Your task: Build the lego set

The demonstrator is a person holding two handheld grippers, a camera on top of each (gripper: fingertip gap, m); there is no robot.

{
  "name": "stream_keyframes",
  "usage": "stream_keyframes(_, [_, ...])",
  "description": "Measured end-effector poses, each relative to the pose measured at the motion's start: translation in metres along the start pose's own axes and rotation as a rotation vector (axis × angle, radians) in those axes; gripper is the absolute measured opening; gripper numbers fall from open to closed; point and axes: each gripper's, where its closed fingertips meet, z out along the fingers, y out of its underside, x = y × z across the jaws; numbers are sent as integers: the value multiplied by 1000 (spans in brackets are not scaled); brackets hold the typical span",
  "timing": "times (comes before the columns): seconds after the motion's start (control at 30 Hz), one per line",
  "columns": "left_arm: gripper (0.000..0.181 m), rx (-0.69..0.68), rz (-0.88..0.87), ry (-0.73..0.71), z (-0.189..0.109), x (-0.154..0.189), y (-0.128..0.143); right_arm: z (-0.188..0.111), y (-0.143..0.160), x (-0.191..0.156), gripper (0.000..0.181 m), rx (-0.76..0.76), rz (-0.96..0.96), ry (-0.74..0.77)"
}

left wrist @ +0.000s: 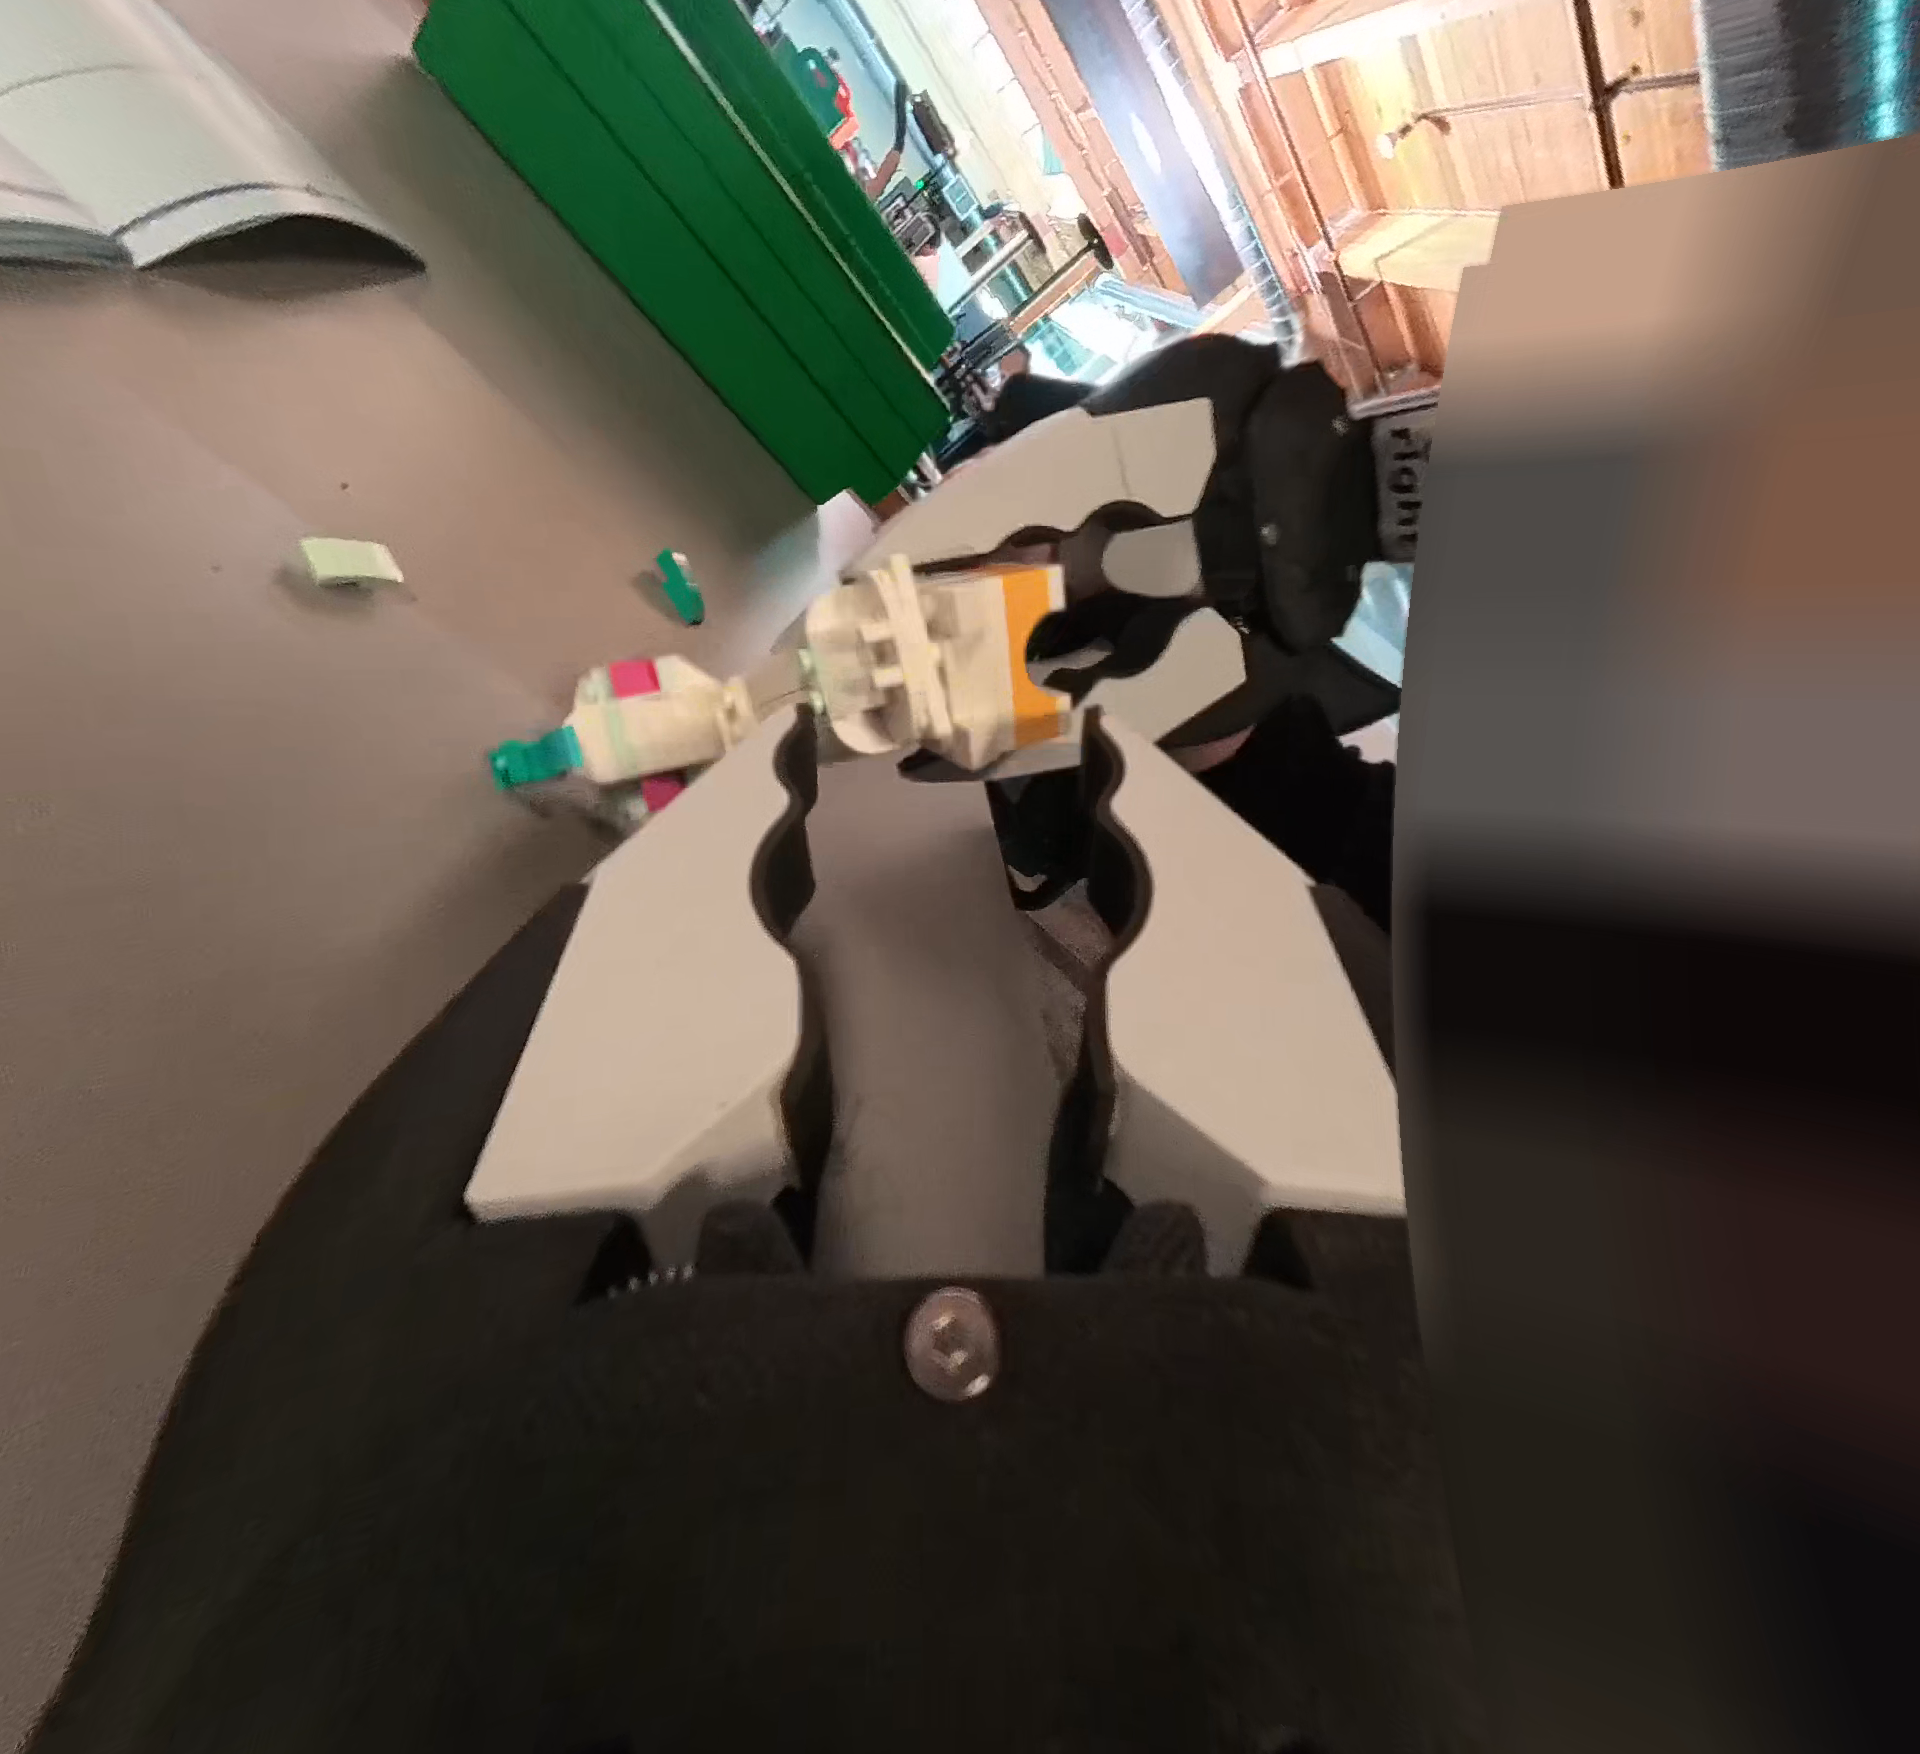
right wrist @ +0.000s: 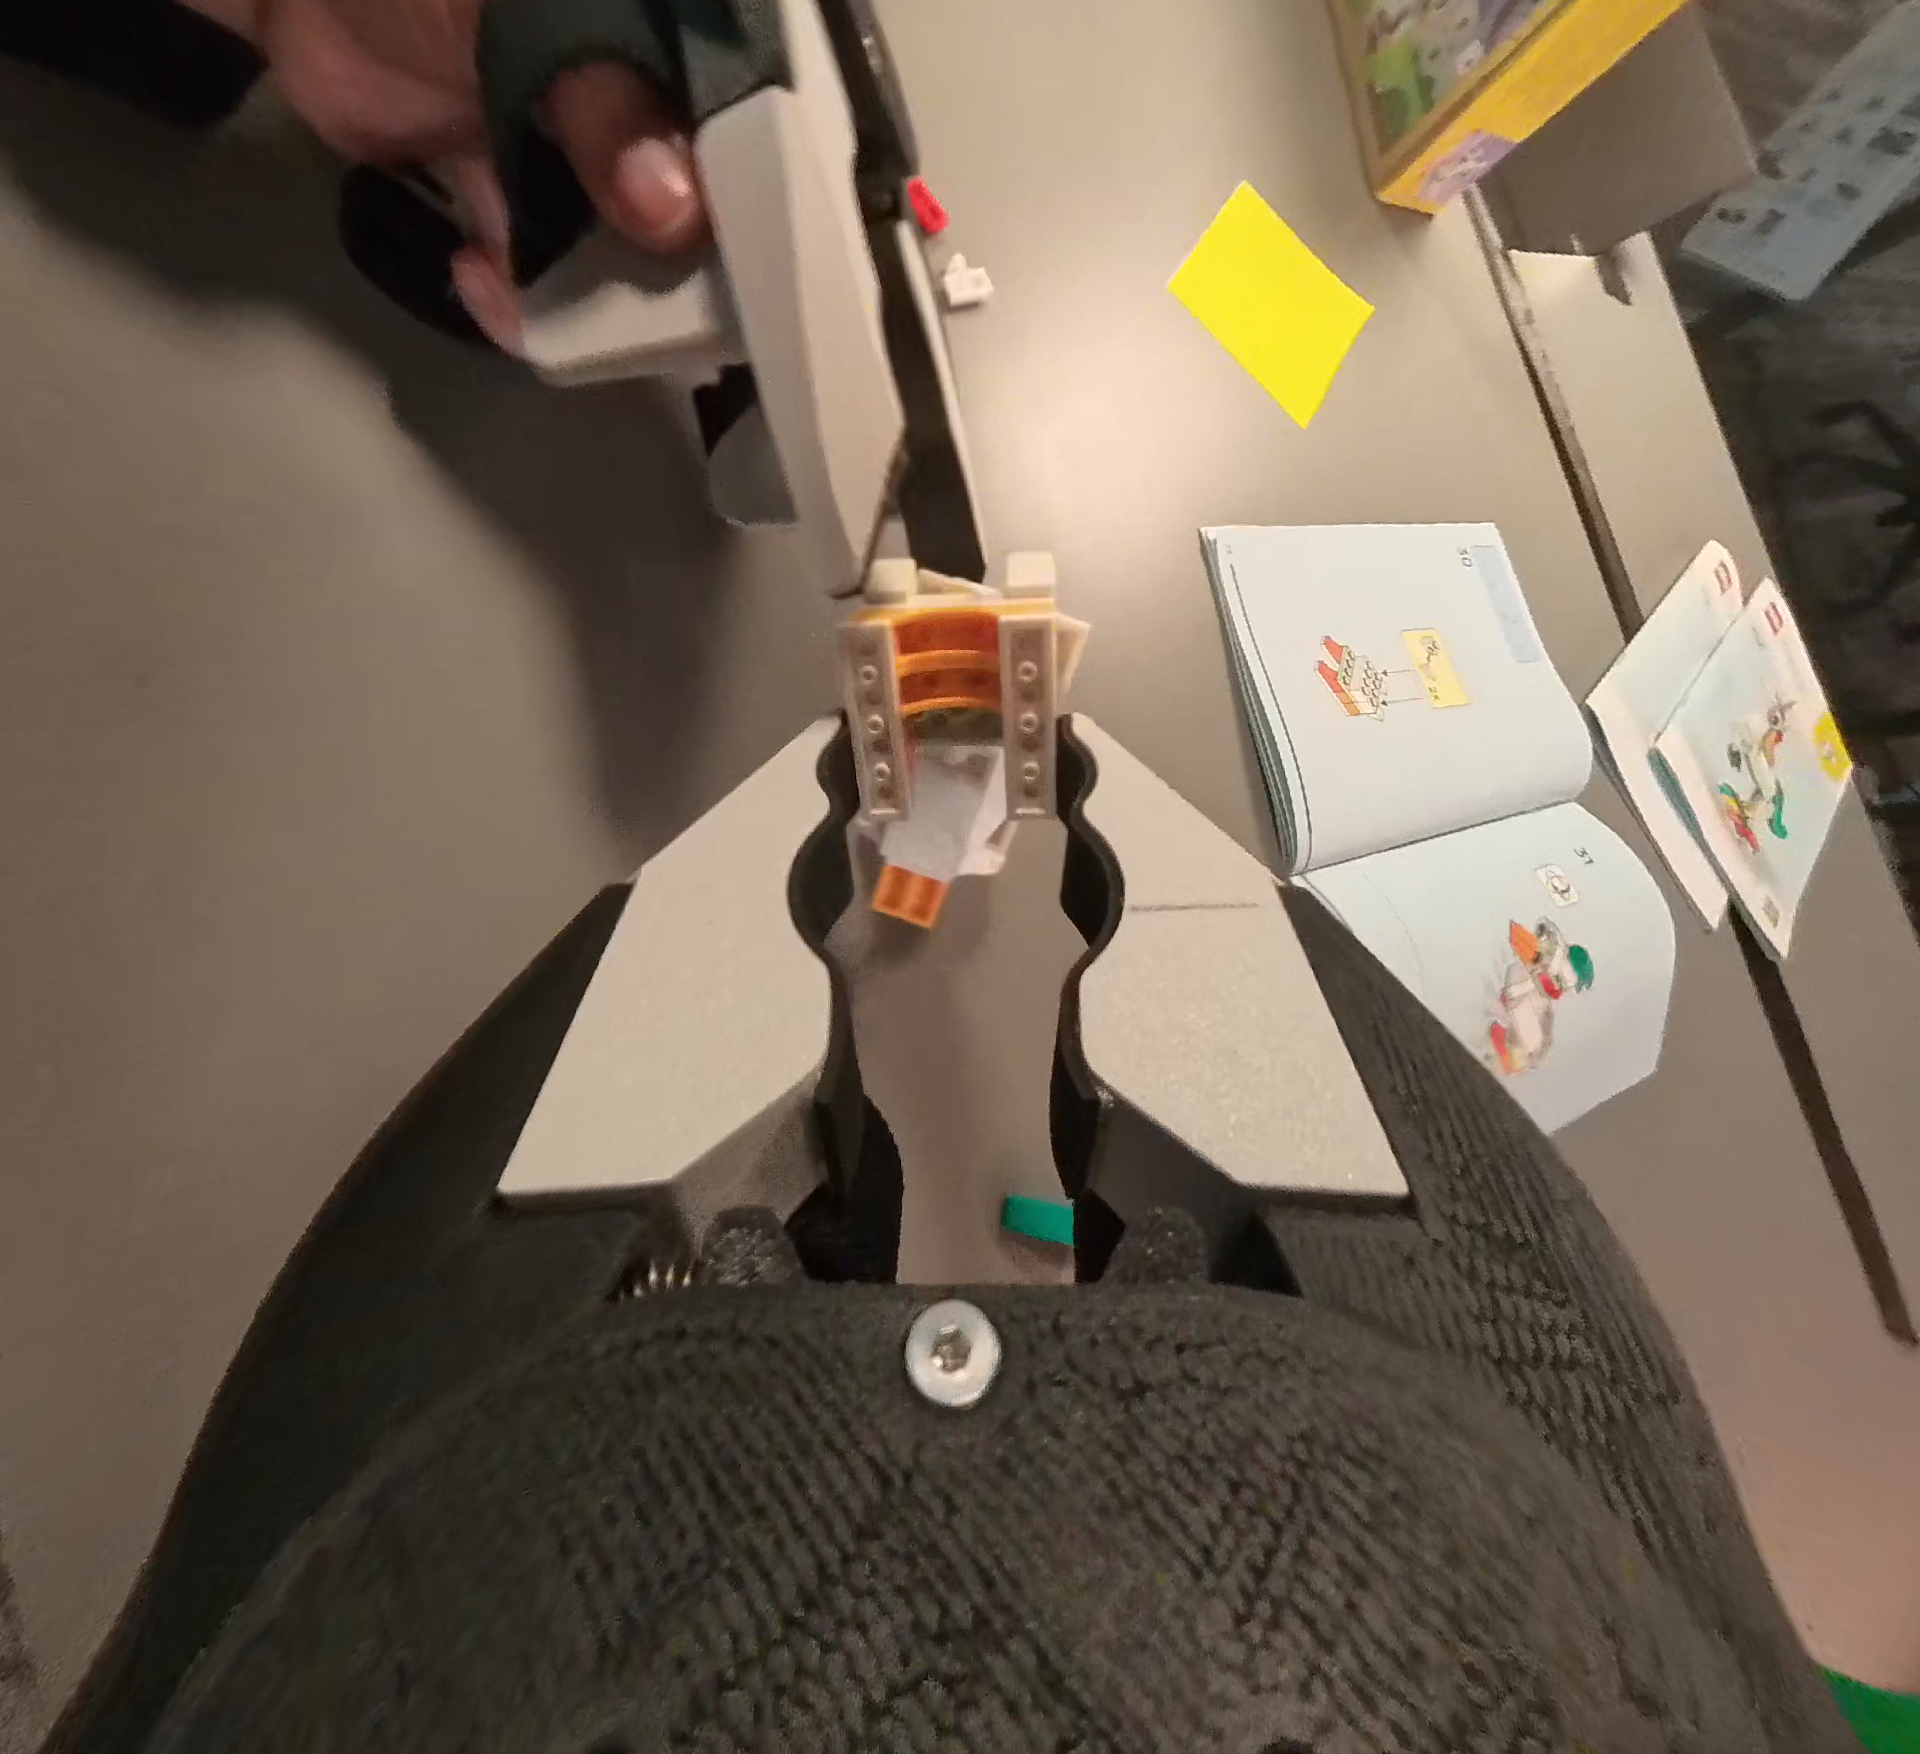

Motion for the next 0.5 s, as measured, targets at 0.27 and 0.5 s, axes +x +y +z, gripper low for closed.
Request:
stream_keyframes(0.27, [43,-46,481,-141,3,9,2,-12,-13,5,36,325,330,-14])
stream_keyframes(0.5, [36,-149,622,-224,16,4,20,-19,7,-10,36,473,557,-109])
